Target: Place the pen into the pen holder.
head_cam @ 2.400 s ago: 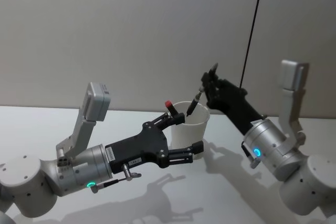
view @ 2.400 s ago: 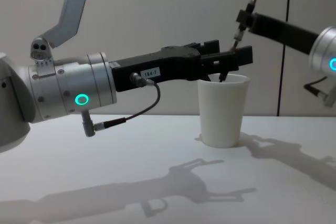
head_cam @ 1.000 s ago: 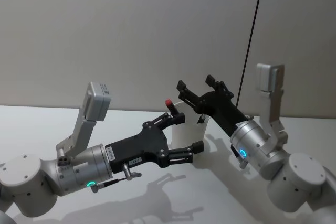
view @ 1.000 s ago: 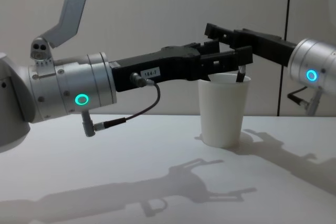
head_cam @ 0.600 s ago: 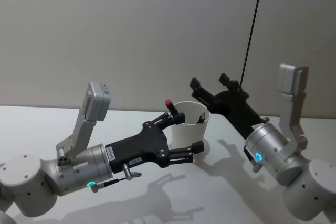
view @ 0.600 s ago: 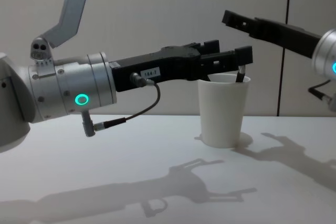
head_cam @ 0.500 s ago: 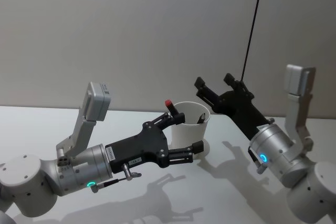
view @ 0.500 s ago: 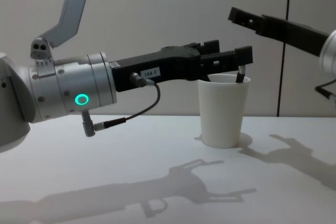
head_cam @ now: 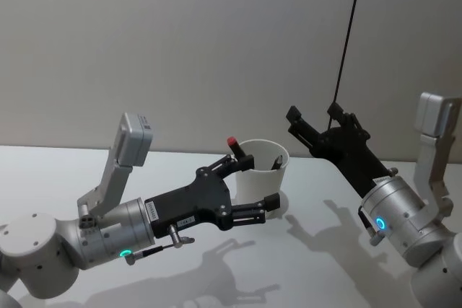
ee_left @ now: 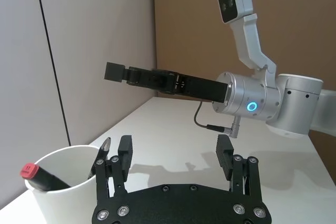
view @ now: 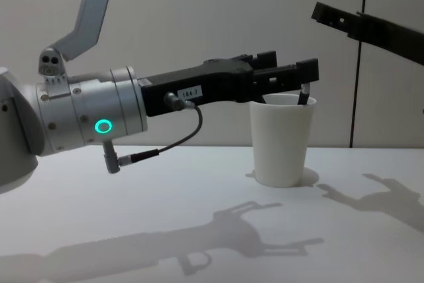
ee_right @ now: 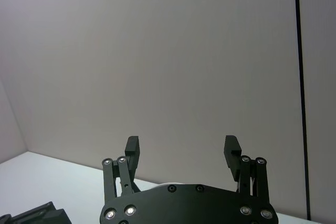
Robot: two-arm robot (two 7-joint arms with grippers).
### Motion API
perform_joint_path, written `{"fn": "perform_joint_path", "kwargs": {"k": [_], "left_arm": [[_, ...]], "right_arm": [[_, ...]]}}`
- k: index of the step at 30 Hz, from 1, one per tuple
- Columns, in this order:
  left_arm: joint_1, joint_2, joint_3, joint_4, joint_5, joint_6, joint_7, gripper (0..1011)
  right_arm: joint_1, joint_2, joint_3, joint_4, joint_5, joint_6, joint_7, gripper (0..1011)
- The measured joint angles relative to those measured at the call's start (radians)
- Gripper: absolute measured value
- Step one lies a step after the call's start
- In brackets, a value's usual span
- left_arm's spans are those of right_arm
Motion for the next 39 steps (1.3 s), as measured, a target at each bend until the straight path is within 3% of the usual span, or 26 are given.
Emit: {"fn": "perform_joint_path", "kwargs": {"k": [7, 39], "left_arm": [[0.018, 0.004, -0.004, -0.02, 0.022, 0.005, 0.046, 1000], [0.185, 0.044, -0.048, -0.207, 0.23, 0.058, 0.473, 1000]], "right_arm": [[-0.034, 0.006, 0.006, -0.026, -0.026, 0.005, -0.015, 1001], [-0.336, 0.054, 0.054, -0.256, -0.255, 0.047, -0.147, 1001]]}}
